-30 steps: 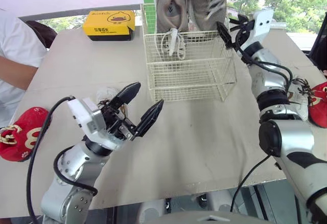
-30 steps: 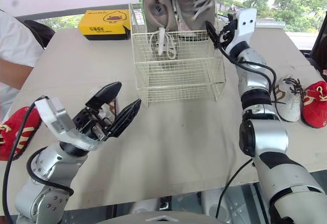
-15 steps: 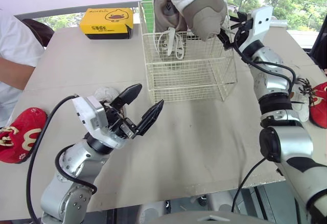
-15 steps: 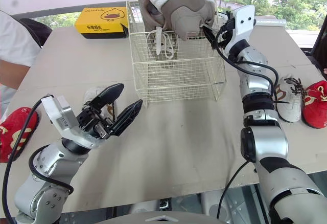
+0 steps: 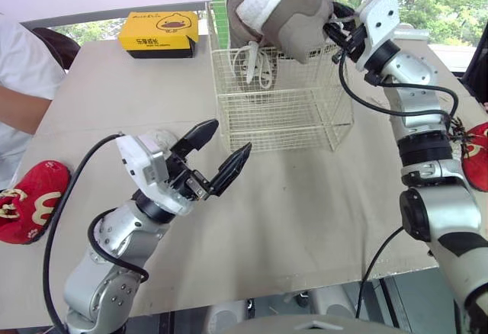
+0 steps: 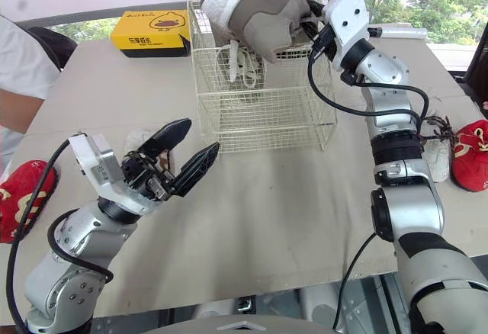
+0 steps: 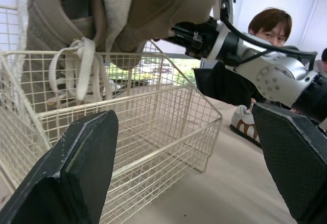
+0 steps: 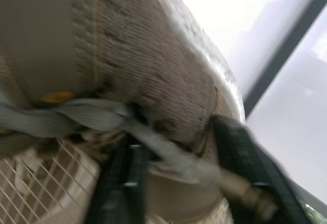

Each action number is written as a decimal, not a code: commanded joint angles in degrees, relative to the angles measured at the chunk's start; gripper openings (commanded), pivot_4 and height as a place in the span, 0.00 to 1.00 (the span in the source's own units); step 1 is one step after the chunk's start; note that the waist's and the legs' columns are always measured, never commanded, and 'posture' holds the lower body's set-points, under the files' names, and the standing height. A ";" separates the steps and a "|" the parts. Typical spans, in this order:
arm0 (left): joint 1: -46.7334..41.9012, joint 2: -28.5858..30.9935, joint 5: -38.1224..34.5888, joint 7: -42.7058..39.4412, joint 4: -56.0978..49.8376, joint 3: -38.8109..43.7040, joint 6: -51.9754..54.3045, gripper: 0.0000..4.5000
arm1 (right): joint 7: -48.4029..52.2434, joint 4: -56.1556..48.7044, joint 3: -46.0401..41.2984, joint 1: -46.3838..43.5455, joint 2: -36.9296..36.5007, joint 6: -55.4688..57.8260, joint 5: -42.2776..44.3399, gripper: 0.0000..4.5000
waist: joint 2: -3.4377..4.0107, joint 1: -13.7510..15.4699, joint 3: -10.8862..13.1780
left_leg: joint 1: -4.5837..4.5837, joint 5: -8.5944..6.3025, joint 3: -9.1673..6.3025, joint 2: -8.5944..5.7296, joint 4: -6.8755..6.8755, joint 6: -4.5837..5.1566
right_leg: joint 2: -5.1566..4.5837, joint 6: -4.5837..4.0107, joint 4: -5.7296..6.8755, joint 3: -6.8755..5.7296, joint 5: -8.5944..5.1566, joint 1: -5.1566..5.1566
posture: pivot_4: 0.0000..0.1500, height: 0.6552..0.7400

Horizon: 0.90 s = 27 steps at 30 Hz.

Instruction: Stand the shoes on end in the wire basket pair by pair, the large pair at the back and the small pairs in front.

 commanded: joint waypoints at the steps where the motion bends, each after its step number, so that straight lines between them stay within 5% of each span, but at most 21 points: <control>1: 1.86 -0.23 0.58 -1.79 -0.34 0.36 -2.04 1.00 | 1.54 -2.39 -0.77 -3.71 0.32 0.42 2.33 0.01 | 0.01 -0.07 0.00 | 0.01 0.00 0.02 0.00 0.00 0.00 | 0.00 0.00 0.00 0.01 0.00 0.00 | 1.00 1.00; 12: 6.23 -1.64 2.41 -5.28 0.82 0.38 -5.41 1.00 | -7.82 -3.58 -10.68 -11.23 2.41 32.49 15.39 0.01 | 0.03 0.23 0.02 | -0.01 0.00 0.01 0.01 0.05 -0.01 | -0.09 -0.03 0.04 -0.01 0.00 -0.01 | 1.00 1.00; 27: 9.13 -2.43 3.10 -8.42 2.76 0.73 -8.37 1.00 | -25.03 -12.85 -19.44 -14.45 6.63 53.44 27.55 0.01 | 0.03 0.06 0.02 | -0.13 -0.01 -0.11 -0.01 0.03 0.01 | -0.12 -0.02 -0.04 -0.14 -0.01 -0.03 | 1.00 1.00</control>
